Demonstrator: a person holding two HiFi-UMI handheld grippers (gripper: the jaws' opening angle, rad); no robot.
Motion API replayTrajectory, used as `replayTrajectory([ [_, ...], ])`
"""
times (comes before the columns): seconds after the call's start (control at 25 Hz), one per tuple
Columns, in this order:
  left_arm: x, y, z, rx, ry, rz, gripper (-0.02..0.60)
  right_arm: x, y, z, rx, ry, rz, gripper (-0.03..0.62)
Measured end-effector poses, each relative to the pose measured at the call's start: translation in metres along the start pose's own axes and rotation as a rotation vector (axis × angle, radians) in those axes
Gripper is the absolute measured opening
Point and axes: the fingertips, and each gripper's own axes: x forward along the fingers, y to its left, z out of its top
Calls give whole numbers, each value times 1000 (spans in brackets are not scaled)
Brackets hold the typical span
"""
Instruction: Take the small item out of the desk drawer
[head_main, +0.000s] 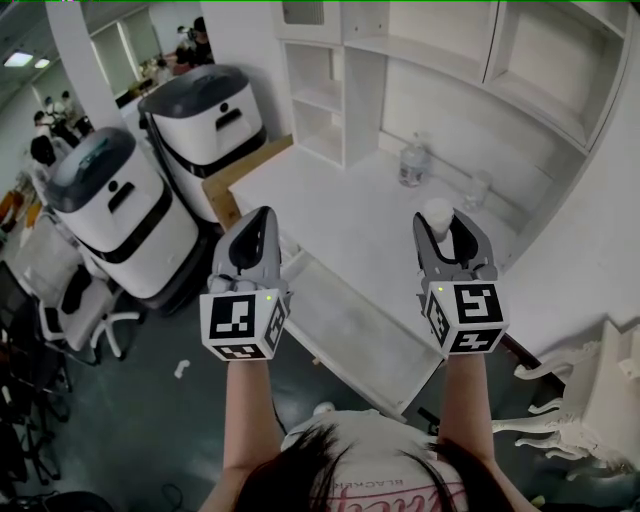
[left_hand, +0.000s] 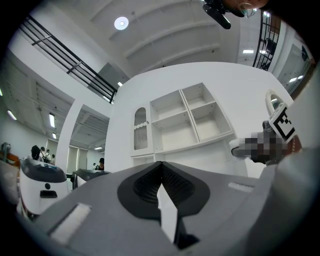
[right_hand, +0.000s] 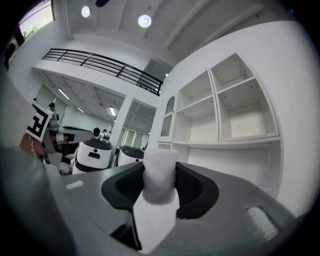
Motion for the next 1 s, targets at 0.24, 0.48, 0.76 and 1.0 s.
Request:
replayTrajectory([
  [0.24,-2,0,11,34,-25,6,11,-9,-6,18,-6,-110,-8,172],
  [0.48,-2,-2,18,46,-45,0,11,-12,-12,20,1,-147,-39,171],
  [0.76,0,-2,20,48,-52,-2,11,-13,-17,21,0,-158,-56,170],
  [1.0,2,-5,23,74,-57,-1,11,-14,-19,22,-7,-171,-60,170],
])
